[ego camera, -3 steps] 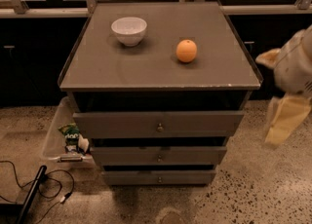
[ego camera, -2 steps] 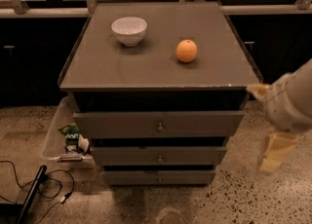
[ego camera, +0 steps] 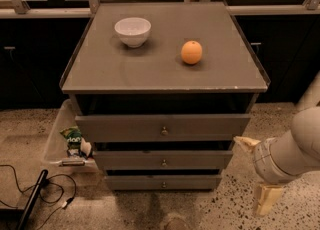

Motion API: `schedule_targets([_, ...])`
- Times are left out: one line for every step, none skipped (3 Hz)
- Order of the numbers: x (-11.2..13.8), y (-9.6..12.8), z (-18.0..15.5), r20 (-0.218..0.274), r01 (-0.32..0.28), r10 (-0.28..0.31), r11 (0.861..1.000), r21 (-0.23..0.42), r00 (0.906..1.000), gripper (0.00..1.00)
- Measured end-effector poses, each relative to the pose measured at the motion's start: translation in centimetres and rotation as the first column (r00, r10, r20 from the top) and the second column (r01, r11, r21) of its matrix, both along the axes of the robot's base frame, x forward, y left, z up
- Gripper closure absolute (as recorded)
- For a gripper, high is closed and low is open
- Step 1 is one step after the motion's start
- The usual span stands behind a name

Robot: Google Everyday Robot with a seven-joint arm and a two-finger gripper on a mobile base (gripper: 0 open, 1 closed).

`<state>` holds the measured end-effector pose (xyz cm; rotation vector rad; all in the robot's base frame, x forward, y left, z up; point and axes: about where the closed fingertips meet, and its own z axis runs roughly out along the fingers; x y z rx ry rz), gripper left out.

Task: Open middle drawer

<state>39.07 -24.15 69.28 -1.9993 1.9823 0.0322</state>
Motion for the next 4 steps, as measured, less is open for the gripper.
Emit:
schedule_targets([0.0, 0.0, 0.0, 0.0, 0.0, 0.0, 1.0, 0.0, 1.0, 0.0])
schedule_targets([0.7, 0.3, -2.8, -0.028, -0.003, 0.004, 1.0, 0.012, 0.9996, 0.0])
schedule_targets([2.2, 0.9, -8.3, -0.049, -0.024, 0.025, 0.999, 0.024, 0.9985, 0.0])
schedule_targets([3.8, 1.5, -12.7, -0.023, -0.058, 0.059, 0.997, 0.05, 0.998, 0.0])
